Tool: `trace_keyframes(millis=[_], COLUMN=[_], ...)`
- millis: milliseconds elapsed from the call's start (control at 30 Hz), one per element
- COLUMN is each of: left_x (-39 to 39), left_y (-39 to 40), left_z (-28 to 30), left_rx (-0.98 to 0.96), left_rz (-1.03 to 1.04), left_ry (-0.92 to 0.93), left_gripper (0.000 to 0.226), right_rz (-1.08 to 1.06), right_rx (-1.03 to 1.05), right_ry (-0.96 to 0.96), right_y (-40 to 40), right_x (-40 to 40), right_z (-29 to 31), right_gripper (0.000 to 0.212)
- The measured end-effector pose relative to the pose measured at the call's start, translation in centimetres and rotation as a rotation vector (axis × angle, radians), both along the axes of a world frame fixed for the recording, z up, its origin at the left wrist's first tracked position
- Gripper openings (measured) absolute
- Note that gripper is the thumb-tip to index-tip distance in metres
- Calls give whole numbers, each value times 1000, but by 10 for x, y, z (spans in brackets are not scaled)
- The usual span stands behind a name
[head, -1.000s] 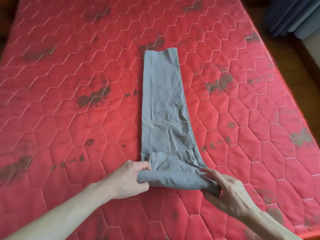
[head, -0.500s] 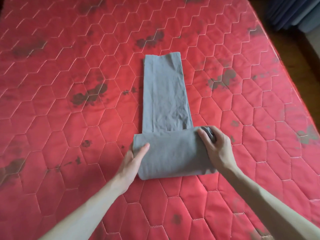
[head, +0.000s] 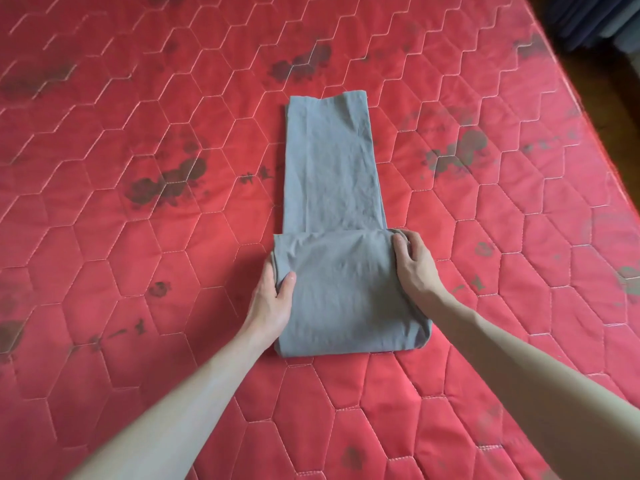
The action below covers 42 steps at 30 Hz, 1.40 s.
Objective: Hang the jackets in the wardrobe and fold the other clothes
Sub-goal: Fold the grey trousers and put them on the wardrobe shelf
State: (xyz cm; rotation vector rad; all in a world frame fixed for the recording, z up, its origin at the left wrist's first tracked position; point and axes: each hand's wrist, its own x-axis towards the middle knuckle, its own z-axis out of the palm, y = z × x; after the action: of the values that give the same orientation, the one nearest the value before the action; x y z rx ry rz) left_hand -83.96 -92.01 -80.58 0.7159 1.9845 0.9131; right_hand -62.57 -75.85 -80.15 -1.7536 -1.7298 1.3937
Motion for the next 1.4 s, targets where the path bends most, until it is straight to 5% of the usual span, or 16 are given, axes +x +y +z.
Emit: trace_keyframes(millis=[133, 233, 367, 467, 600, 700, 833, 933, 1200, 1400], left_x=[7, 18, 28, 26, 26, 29, 37, 39, 38, 31], left_y=[3, -4, -24, -30, -28, -29, -29, -20, -8, -9], left_z=[5, 9, 7, 0, -9, -10, -3, -9, -3, 14], left_rx=[-71, -168, -156, -139, -217, -280, -157, -115, -98, 7], left_rz=[135, 260, 158, 129, 57, -16, 14, 77, 264, 202], left_ry=[-9, -37, 29, 77, 139, 286, 499, 440, 251, 110], left_gripper=[17, 31, 25, 25, 28, 25, 38, 45, 28, 27], right_rz=[-106, -24, -26, -97, -86, -74, 249, 353, -132, -197], right_rx=[-75, -57, 90, -47, -20, 208, 612, 476, 244, 79], right_ry=[-78, -229, -168, -17, -137, -376, -336, -291, -151, -94], right_y=[-14, -34, -54, -54, -60, -68, -79, -97, -100, -72], right_x=[7, 24, 36, 36, 33, 30, 25, 23, 11, 8], right_z=[13, 19, 9, -4, -11, -9, -13, -28, -18, -3], right_gripper=[42, 56, 48, 44, 43, 18, 57, 70, 85, 56])
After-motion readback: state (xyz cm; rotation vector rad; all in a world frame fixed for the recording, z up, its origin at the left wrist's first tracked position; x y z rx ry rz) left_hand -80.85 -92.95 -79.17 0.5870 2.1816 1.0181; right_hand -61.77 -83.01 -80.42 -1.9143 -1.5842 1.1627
